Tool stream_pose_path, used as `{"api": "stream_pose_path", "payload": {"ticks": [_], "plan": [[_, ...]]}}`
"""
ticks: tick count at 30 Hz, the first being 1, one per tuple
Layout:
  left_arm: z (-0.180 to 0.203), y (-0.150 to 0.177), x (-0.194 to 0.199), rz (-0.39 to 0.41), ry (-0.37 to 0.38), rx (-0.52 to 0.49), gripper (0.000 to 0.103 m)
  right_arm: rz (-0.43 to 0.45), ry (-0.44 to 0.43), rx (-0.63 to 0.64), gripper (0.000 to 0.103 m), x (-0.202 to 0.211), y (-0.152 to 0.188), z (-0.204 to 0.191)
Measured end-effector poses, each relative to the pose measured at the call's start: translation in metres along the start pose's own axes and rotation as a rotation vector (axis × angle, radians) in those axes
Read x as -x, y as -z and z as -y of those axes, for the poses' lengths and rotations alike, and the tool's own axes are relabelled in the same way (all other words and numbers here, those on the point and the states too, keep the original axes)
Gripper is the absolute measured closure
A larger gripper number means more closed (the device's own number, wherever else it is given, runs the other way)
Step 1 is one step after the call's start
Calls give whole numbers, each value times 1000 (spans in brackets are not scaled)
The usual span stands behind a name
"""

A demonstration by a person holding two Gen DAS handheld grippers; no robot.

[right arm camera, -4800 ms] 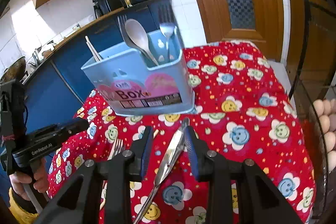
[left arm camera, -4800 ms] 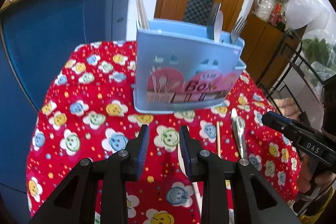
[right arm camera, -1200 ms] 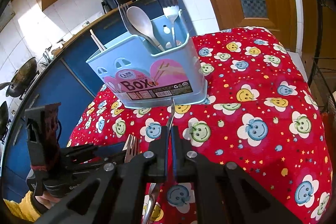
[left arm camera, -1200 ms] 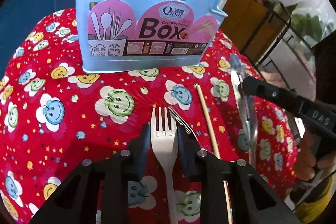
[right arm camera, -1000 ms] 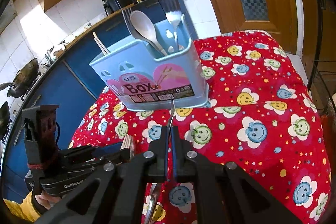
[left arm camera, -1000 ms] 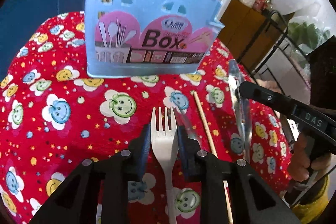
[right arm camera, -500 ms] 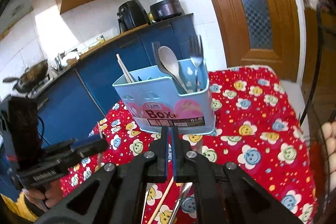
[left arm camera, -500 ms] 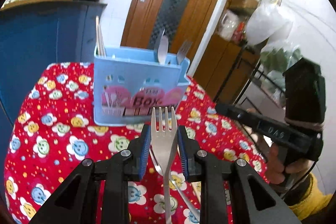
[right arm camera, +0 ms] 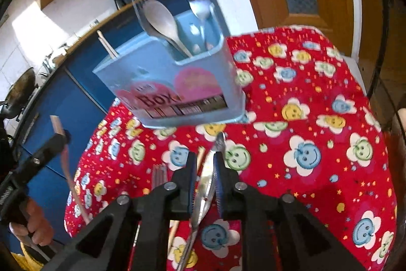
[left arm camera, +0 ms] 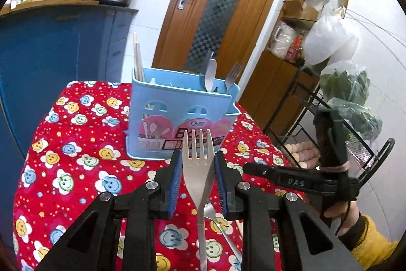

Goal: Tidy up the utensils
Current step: 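Lift the white fork and knife and carry both over the blue holder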

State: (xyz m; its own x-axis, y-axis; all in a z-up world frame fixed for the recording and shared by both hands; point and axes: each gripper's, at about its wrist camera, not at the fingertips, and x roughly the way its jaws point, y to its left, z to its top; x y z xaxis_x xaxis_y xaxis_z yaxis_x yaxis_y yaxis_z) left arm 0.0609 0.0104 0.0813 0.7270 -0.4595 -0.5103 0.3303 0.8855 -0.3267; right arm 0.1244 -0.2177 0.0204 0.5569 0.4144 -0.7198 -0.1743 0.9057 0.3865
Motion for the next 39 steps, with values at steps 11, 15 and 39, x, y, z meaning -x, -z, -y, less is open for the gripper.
{"api": "stream_pose_path", "payload": {"ticks": [11,15,39], "plan": [[-3,-10,4,36,-7,0,77,-109,-34,-38,91,-39,5,10],[-2,-19,7,55,-13,-11,77,-102,-51,-23,97,-36,5,8],[9,-146,8,295,-106,-91,77,389,-13,82,100,87,-37,-29]]}}
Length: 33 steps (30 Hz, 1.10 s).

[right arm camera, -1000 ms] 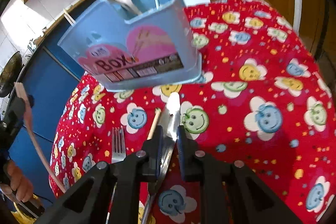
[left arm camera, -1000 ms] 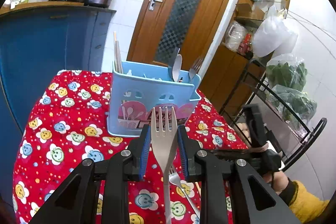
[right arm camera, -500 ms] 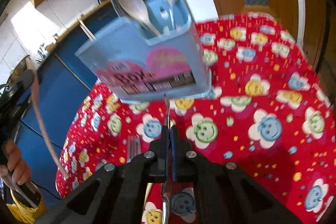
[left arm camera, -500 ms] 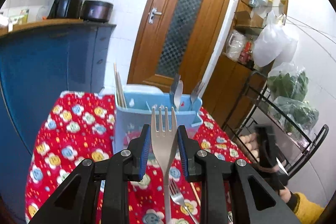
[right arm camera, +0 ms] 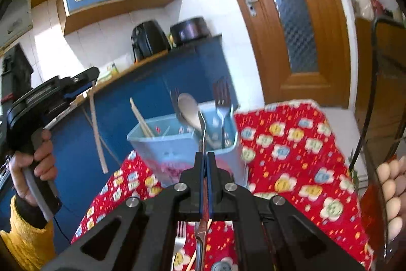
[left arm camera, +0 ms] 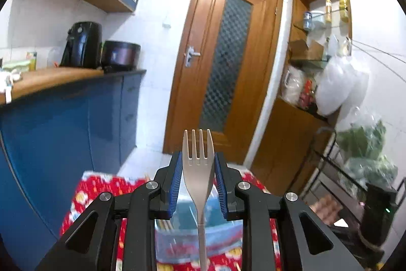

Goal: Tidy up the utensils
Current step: 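Lift the white fork and knife and carry both over the blue holder, then lower the fork into the holder and open the left tool while the right tool releases the knife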

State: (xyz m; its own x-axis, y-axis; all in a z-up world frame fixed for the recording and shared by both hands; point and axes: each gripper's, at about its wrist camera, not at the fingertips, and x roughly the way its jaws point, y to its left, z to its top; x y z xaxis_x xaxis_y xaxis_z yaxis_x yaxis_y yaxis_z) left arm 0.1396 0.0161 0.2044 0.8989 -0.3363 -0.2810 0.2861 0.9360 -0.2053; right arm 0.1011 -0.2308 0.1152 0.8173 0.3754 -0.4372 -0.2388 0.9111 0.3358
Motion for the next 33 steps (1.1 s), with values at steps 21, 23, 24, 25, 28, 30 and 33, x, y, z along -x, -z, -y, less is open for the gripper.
{"api": "stream_pose_path", "payload": {"ticks": [21,23,24,25,28,30,33], "plan": [[-24,5,-77,27,-121,-13,77,316,113,136,100,-45,-80,-13],[-22,7,-80,33,-130,-30,77,351,129,146,100,-52,-88,-14],[-22,8,-82,37,-130,-33,77,365,132,148,100,-55,-90,-15],[-22,9,-83,40,-129,-32,77,386,135,148,100,-59,-94,-15],[-22,13,-89,40,-123,-27,77,416,144,148,100,-72,-99,-17],[-23,14,-90,37,-121,-26,77,422,135,147,100,-80,-98,-17],[-23,21,-95,34,-116,-22,77,437,143,164,100,-90,-91,-20]]}}
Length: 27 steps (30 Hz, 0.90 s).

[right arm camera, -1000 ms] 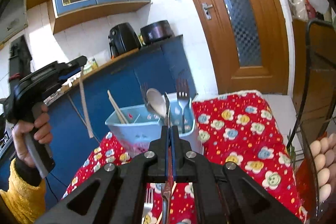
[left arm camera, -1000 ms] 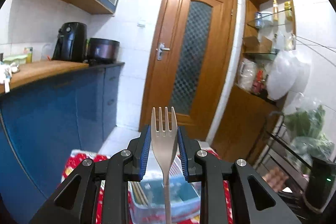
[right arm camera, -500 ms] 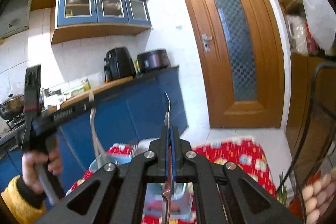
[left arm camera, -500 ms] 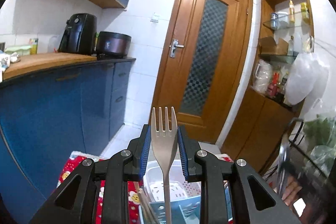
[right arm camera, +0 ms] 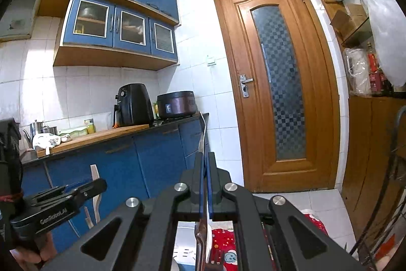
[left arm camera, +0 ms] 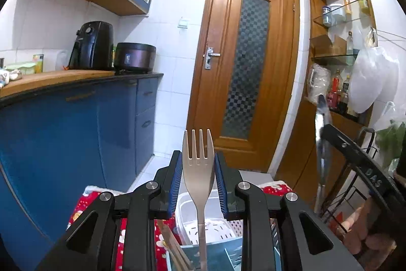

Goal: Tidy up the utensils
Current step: 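Lower the fork into the holder and open the left tool while the right tool releases the knife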

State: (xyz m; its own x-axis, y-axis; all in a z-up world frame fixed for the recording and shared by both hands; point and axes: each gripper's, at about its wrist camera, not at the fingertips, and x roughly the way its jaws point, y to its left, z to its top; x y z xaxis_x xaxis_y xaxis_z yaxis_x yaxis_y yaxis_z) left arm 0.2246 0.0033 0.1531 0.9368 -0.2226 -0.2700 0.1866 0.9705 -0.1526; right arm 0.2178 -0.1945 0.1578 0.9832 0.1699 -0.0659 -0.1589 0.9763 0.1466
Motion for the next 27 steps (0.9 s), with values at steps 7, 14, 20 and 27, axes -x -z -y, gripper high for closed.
{"api": "stream_pose_path", "payload": {"ticks": [7,14,20,27], "plan": [[-1,17,-8,-17,15,-6,77,-1,-6,63,100,-1,25,-10],[1,25,-5,-26,29,-16,77,-18,-22,90,100,6,36,-13],[6,29,1,-43,44,-28,77,-33,-45,90,99,13,34,-13],[13,30,9,-67,51,-47,68,-51,-80,58,90,28,25,-13]]}}
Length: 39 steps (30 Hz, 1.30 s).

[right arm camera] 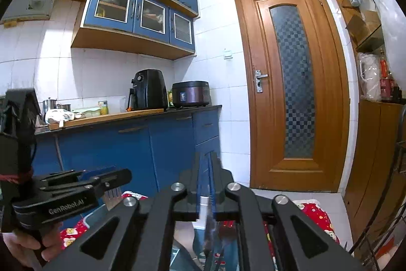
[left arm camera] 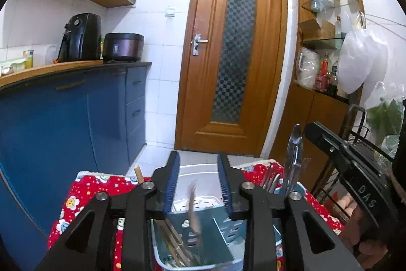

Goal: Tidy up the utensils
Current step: 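Lower the fork into the holder and open the left tool while the right tool releases the knife, then move both open tools back down toward the remaining fork and chopstick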

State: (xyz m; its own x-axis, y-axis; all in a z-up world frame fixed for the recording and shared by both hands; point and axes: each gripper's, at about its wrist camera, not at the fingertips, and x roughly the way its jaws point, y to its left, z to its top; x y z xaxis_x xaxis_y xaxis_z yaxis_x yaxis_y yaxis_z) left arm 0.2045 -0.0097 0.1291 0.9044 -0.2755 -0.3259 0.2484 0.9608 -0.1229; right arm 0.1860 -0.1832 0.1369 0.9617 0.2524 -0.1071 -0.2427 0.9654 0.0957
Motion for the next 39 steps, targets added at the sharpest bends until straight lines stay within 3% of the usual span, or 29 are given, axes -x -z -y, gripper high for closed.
{"api": "stream_pose_path", "payload": {"ticks": [21,39], "plan": [[11,9,70,-45,23,16,68,-192,-74,-143,88,60,3,-1],[10,58,94,-199,34,69,68,-384,-46,-171,88,98,48,-7]]}}
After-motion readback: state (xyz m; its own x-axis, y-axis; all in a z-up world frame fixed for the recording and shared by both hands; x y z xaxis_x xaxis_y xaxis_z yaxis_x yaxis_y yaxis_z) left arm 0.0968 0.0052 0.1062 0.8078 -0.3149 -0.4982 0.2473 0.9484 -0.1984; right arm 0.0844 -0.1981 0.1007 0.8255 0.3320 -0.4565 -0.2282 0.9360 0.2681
